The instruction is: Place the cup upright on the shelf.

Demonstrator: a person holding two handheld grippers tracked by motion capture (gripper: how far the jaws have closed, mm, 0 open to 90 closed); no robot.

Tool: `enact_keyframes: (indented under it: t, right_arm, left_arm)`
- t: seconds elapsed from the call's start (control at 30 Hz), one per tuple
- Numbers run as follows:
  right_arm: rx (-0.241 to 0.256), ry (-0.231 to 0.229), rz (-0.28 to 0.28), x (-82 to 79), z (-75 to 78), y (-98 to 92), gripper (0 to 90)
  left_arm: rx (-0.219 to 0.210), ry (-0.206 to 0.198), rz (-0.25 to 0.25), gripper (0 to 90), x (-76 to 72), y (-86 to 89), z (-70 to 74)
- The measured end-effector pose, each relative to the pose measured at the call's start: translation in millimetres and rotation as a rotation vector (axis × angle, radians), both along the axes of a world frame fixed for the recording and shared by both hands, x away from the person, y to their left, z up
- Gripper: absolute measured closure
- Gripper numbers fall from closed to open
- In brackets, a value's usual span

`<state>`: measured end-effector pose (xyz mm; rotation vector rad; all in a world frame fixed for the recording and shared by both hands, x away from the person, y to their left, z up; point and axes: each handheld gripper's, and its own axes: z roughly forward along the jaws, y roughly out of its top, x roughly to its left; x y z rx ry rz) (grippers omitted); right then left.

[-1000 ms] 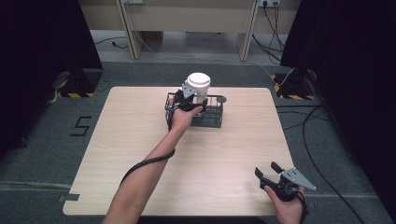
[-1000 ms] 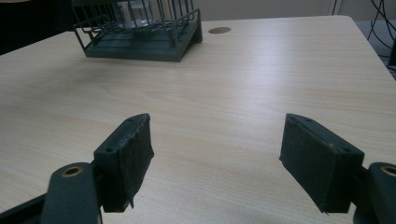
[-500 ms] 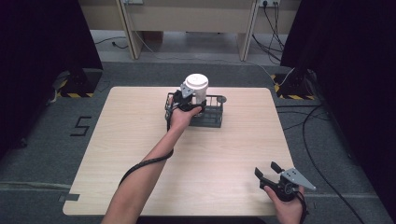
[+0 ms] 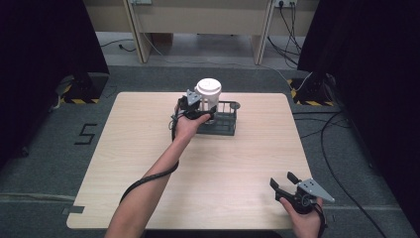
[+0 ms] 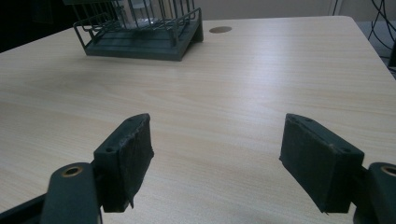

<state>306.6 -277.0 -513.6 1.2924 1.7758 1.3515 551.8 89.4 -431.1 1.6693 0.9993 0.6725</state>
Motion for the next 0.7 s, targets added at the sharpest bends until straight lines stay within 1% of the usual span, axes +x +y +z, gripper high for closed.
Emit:
enact_keyframes:
  t: [0.07, 0.17, 0.27, 0.5, 0.63, 0.7]
  right_arm:
    - [-0.001, 0.001, 0.000, 0.0, 0.1, 0.2, 25.6]
    - [-0.003, 0.001, -0.001, 0.1, 0.1, 0.3, 25.6]
    - [-0.004, 0.001, -0.002, 0.0, 0.0, 0.4, 25.6]
    - [-0.005, 0.001, -0.003, 0.0, 0.1, 0.6, 25.6]
    - [-0.005, -0.001, -0.004, -0.1, 0.0, 0.6, 25.6]
    - [-0.003, -0.001, -0.005, -0.2, 0.1, 0.6, 25.6]
  left_arm:
    - [-0.001, -0.001, -0.006, 15.0, -3.9, 3.1, 1.8]
    - [0.009, -0.002, -0.016, 14.9, -10.2, 7.5, 3.6]
    - [0.007, -0.003, -0.019, 14.9, -17.7, 11.9, 5.2]
    - [0.010, -0.030, -0.031, 14.8, -36.0, 21.4, 9.6]
    - [0.019, -0.028, -0.036, 14.8, -45.1, 28.3, 7.8]
    - [0.030, -0.024, -0.035, 14.7, -50.7, 32.1, 5.7]
